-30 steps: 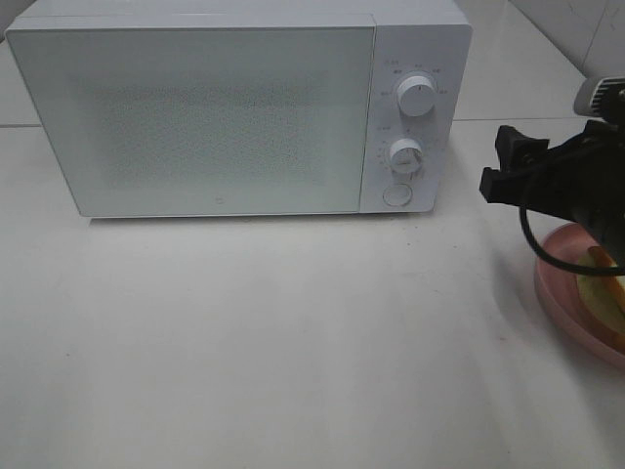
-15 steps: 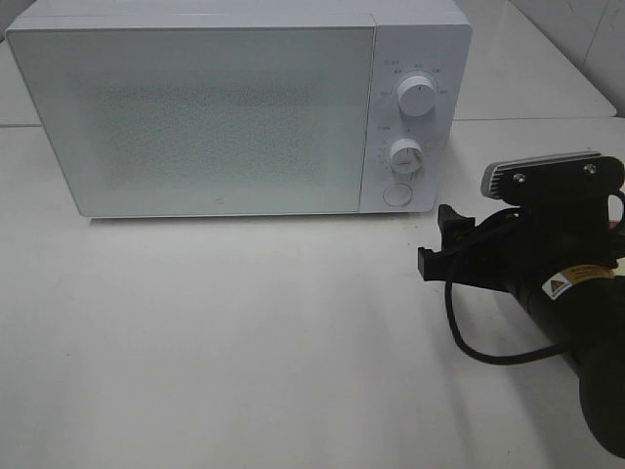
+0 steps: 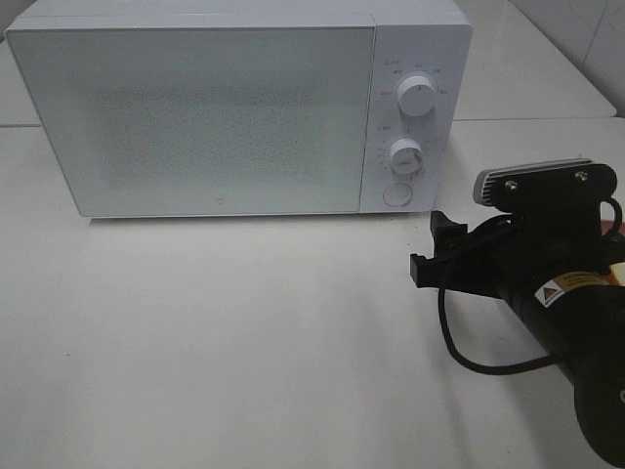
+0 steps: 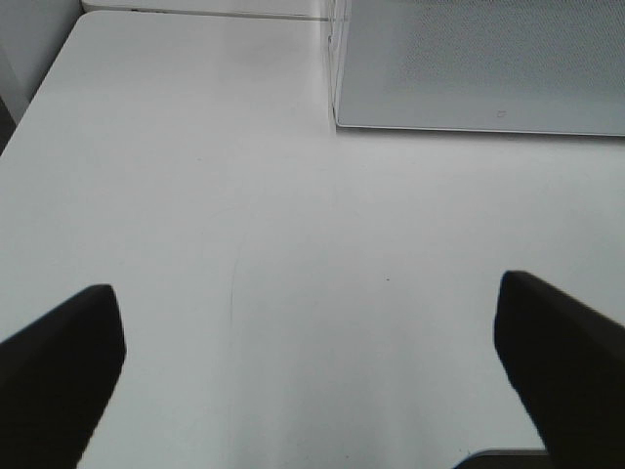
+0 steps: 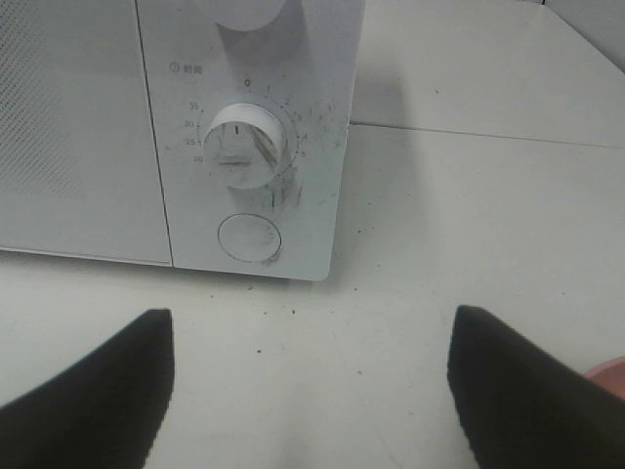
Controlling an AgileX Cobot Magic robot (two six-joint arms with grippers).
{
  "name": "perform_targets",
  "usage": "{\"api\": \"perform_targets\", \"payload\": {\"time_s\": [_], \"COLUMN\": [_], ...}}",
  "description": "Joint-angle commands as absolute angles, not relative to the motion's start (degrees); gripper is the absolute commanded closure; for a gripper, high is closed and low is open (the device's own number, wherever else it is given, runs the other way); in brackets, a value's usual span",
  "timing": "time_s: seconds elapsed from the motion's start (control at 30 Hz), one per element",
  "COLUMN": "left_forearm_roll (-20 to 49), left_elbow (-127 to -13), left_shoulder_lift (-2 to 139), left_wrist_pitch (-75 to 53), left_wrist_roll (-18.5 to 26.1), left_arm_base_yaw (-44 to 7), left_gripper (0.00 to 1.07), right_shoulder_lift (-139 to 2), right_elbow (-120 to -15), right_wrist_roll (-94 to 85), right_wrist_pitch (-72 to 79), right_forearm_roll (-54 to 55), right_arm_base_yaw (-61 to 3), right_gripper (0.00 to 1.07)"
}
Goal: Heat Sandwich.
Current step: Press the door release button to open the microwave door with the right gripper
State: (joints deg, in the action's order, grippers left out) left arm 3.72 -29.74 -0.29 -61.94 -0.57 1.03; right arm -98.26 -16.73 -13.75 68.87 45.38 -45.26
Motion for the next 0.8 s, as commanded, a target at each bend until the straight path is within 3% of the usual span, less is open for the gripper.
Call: {"api": "perform_targets", "payload": {"time_s": [0.03,0.8], "left_forearm_roll": [3.72,3.72], "left_elbow": [-29.62,-29.62], "left_shoulder_lift": [-1.60,-1.60], "left_wrist_pitch": [-61.25,-61.25], "left_wrist_roll": [-1.09,-1.09], "left_arm_base_yaw": [0.92,0.92], "left_gripper": [0.09,0.09], "right_shoulder_lift": [-98.15,-98.15], "right_elbow": [-16.96,-16.96], "right_wrist_roll": [-7.39,64.23], "right_wrist_pitch": [76.66,70.30], "right_forearm_roll": [45.44,45.44], "right_arm_base_yaw": [-45.49,-45.49], "right_gripper": [0.32,0.40]}}
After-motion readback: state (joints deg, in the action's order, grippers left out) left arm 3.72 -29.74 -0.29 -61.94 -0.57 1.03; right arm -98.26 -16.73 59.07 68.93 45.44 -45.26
